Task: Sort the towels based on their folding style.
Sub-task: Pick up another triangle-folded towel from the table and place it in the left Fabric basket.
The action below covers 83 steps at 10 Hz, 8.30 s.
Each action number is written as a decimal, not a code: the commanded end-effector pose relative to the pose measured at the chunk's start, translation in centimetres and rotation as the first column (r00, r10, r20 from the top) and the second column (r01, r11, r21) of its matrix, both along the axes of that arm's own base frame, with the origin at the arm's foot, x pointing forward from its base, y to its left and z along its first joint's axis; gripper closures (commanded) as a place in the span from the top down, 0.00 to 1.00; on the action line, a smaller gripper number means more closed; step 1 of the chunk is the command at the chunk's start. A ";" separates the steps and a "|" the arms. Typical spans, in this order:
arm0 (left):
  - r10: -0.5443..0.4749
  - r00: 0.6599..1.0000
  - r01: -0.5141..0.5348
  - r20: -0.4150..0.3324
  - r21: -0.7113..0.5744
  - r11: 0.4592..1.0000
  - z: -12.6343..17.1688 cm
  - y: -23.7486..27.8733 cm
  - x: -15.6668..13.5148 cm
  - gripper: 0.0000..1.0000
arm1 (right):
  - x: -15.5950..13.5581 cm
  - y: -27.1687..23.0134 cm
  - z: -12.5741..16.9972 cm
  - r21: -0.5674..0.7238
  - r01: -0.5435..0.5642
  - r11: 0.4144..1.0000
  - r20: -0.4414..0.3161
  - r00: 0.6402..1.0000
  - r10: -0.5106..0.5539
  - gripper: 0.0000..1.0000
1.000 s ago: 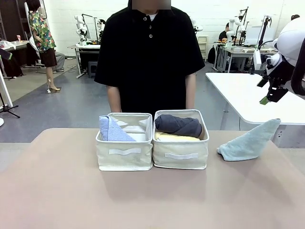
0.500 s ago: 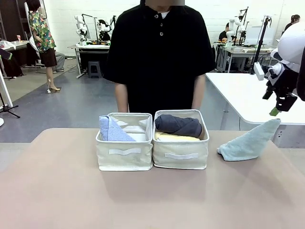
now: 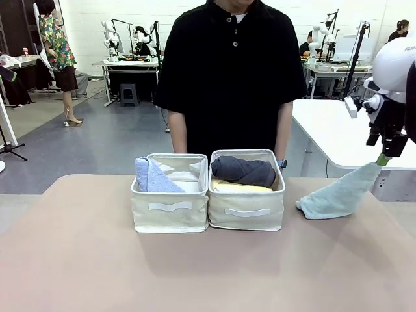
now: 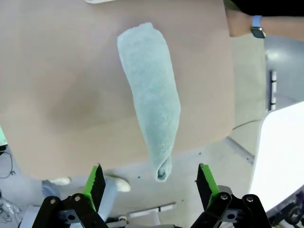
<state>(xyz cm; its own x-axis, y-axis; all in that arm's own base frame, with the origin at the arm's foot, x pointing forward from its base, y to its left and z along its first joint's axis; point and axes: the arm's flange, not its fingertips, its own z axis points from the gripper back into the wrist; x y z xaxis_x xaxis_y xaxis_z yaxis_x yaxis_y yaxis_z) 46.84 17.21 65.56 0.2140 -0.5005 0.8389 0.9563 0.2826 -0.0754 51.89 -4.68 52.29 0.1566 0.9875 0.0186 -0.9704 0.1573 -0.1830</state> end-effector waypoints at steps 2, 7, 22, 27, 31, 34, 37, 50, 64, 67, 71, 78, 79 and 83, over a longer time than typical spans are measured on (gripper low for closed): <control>0.005 1.000 -0.005 0.004 0.000 1.000 0.1 0.0 -0.1 0.98 | 3.0 0.8 -1.9 -0.046 -0.019 0.999 -0.038 0.999 0.017 1.00; 0.005 1.000 -0.005 0.004 0.000 1.000 0.1 0.0 -0.1 0.98 | 5.0 0.7 -5.2 -0.090 -0.016 0.996 -0.139 0.990 0.004 1.00; 0.005 1.000 -0.005 0.004 0.000 1.000 0.1 0.0 -0.1 0.98 | 6.2 -0.3 -7.9 -0.016 -0.060 0.998 -0.140 0.989 0.057 0.06; 0.005 1.000 -0.005 0.004 0.000 1.000 0.1 0.0 -0.1 0.98 | 4.6 0.1 -5.2 -0.048 -0.090 0.995 -0.119 0.989 0.084 0.00; 0.005 1.000 -0.005 0.004 0.000 1.000 0.1 0.0 -0.1 0.98 | -4.8 2.2 13.8 0.011 -0.122 0.992 0.155 0.981 0.119 0.04; 0.005 1.000 -0.005 0.004 0.000 1.000 0.1 0.0 -0.1 0.98 | -6.0 1.7 16.9 0.055 -0.064 0.996 0.142 0.988 0.056 0.04; 0.005 1.000 -0.005 0.004 0.000 1.000 0.1 0.0 -0.1 0.98 | -8.3 2.1 18.8 0.008 -0.103 0.995 0.197 0.975 0.099 0.04; 0.005 1.000 -0.005 0.004 0.000 1.000 0.1 0.0 -0.1 0.98 | 3.6 43.2 14.3 0.168 -0.076 0.983 0.177 0.983 0.046 0.19; 0.005 1.000 -0.005 0.004 0.000 1.000 0.1 0.0 -0.1 0.98 | 7.3 46.5 5.9 0.180 -0.064 0.982 0.092 0.995 0.048 0.19; 0.005 1.000 -0.005 0.004 0.000 1.000 0.1 0.0 -0.1 0.98 | 8.0 46.3 5.0 0.150 -0.037 0.988 0.066 0.997 0.028 0.19; 0.005 1.000 -0.005 0.004 0.000 1.000 0.1 0.0 -0.1 0.98 | 9.9 46.4 2.3 0.192 -0.029 0.981 -0.023 0.999 0.034 0.19; 0.005 1.000 -0.005 0.004 0.000 1.000 0.1 0.0 -0.1 0.98 | 12.2 47.5 -3.2 0.189 -0.014 0.982 -0.137 0.990 0.041 0.19; 0.005 1.000 -0.005 0.004 0.000 1.000 0.1 0.0 -0.1 0.98 | 12.4 47.7 -3.9 0.189 -0.011 0.982 -0.156 0.987 0.041 0.19; 0.005 1.000 -0.005 0.004 0.000 1.000 0.1 0.0 -0.1 0.98 | 12.8 48.4 -6.2 0.209 -0.019 0.978 -0.232 0.970 0.069 0.19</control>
